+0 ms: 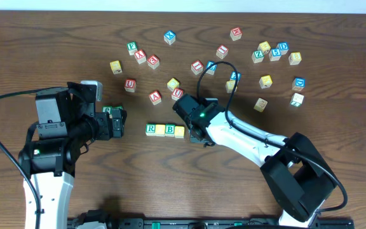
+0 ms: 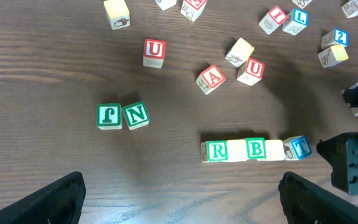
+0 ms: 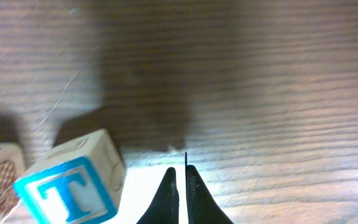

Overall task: Spell out ROBOT
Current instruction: 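Open the right gripper to release the T block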

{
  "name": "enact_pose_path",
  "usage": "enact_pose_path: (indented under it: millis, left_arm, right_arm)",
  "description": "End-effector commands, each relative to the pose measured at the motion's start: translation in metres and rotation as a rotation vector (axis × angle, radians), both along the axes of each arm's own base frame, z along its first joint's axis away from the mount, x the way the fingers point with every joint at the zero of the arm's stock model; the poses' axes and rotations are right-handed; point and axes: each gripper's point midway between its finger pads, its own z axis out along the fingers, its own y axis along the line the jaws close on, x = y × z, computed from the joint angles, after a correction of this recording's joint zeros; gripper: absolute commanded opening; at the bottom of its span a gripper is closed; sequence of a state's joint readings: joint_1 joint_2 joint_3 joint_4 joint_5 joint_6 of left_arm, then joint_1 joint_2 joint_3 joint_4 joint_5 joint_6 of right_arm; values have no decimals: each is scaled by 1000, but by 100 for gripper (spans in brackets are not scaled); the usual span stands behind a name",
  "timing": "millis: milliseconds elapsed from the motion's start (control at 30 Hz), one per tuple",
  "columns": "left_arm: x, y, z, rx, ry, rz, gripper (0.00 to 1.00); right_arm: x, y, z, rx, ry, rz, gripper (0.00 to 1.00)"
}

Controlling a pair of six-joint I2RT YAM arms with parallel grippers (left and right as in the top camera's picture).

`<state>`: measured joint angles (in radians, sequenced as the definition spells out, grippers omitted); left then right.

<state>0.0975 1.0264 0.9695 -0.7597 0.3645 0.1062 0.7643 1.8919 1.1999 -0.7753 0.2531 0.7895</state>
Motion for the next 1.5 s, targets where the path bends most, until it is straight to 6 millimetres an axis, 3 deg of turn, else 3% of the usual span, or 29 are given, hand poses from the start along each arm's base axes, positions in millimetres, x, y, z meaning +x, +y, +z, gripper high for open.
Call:
enact_pose_path:
  millis: [0,467,1000,1467]
  left_arm:
    - [0,1,1,7,-5,-6,98]
    - [0,1,1,7,-5,-6,98]
    - [0,1,1,7,-5,-6,98]
    - [0,1,1,7,-5,-6,98]
  right_arm:
    - [-9,15,-3,39,34,4,1]
    - [2,22,1,40,-42,-1,1]
    - [-1,36,2,67,-58,29,1]
    - [6,37,4,61,-93,34,1]
